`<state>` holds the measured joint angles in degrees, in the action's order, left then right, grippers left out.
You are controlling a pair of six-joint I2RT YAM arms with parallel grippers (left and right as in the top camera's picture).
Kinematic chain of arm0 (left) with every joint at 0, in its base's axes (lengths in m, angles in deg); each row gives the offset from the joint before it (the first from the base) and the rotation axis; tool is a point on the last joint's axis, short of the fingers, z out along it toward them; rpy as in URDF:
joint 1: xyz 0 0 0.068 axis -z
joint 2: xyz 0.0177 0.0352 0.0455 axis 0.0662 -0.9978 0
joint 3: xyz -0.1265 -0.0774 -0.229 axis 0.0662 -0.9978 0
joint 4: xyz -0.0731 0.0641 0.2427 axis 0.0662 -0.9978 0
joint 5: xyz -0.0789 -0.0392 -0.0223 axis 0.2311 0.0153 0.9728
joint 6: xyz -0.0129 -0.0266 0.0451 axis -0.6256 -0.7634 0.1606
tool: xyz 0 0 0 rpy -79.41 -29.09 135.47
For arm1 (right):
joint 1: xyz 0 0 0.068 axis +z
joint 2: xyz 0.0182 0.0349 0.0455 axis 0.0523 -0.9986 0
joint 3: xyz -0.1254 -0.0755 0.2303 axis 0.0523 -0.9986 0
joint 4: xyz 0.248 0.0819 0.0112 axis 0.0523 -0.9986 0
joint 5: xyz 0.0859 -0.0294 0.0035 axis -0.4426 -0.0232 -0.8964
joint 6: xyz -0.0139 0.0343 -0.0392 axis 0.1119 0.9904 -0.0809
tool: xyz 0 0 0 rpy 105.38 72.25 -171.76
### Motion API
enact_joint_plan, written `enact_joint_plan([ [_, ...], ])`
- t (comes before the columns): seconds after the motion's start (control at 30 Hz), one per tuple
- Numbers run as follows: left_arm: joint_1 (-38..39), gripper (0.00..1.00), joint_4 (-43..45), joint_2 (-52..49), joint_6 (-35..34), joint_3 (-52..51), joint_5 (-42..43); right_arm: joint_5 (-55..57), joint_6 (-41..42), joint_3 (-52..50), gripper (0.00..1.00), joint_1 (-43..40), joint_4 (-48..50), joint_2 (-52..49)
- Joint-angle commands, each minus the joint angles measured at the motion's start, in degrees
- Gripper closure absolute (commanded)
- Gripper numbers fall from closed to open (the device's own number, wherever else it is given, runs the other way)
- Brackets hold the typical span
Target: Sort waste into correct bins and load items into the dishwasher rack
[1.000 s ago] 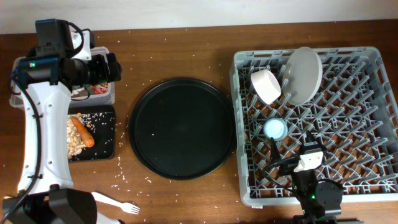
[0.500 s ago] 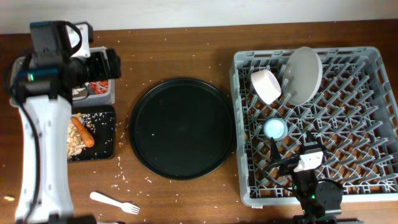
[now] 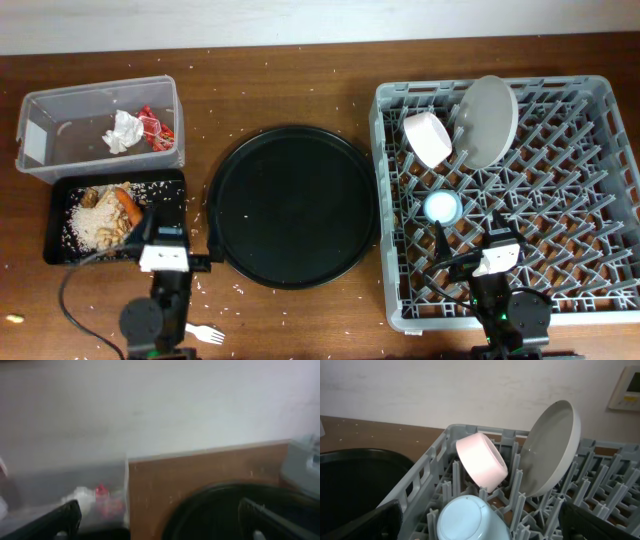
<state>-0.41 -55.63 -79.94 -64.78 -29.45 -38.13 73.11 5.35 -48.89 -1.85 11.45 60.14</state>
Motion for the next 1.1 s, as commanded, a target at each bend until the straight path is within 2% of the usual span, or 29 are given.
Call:
enact_joint_plan([
  [0.0, -0.5, 0.01, -3.8, 5.9, 0.9, -1.9, -2.6, -0.5, -0.2, -0.3, 0.02, -0.4, -0.2, 0.4],
  [0.13, -0.5, 0.01, -13.9, 11.1, 0.9, -1.9, -4.8, -0.5, -0.2, -0.3, 0.02, -0.4, -0.2, 0.4],
  [0.23, -0.5, 0.01, -23.1, 18.9, 0.9, -1.9, -4.9, -0.5, -0.2, -0.3, 0.01, -0.4, -0.2, 0.4],
  [1.07, -0.5, 0.01, -23.5, 19.5, 0.9, -1.9, -5.8, -0.5, -0.2, -0.3, 0.02, -0.4, -0.2, 0.4],
])
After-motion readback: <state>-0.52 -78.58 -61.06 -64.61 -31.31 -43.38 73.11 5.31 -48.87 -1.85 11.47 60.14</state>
